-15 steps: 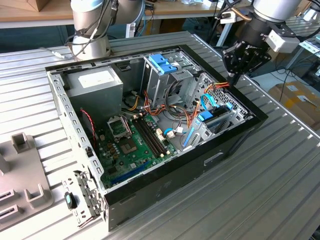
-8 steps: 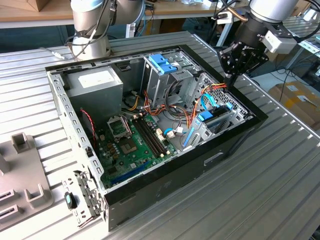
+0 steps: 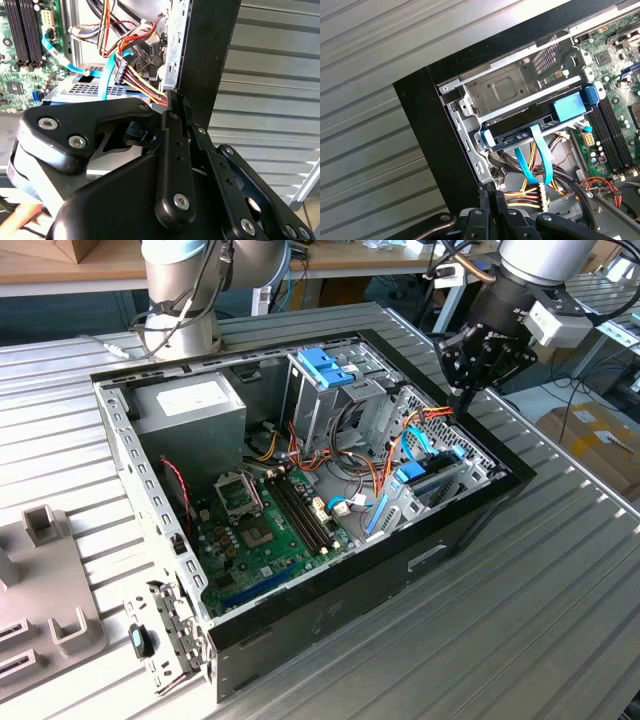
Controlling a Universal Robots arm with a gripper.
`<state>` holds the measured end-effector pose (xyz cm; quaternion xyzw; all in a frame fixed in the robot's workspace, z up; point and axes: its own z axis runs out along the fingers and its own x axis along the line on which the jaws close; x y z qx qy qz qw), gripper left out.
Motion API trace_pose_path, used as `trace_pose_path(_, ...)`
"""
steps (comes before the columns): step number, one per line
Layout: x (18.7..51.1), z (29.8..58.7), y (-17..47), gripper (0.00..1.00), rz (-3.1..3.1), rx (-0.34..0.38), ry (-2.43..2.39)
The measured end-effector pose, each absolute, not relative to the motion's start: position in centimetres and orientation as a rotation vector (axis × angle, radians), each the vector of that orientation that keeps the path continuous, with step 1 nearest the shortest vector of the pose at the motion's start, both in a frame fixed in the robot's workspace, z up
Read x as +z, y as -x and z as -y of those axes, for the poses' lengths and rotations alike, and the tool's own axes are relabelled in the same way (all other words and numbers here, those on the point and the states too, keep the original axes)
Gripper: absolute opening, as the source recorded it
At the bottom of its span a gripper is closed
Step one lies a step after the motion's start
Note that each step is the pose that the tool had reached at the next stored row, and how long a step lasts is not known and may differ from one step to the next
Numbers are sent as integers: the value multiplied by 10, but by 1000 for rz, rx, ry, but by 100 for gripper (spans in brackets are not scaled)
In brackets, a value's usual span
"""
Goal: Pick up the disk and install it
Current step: 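Insert the second disk wire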
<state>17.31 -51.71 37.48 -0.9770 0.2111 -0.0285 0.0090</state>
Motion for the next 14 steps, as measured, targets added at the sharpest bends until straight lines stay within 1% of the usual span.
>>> trace_pose_path(6, 374, 517, -173, 16, -893, -91, 2997)
trace_pose_path(14, 374, 517, -173, 16, -916, -91, 2990)
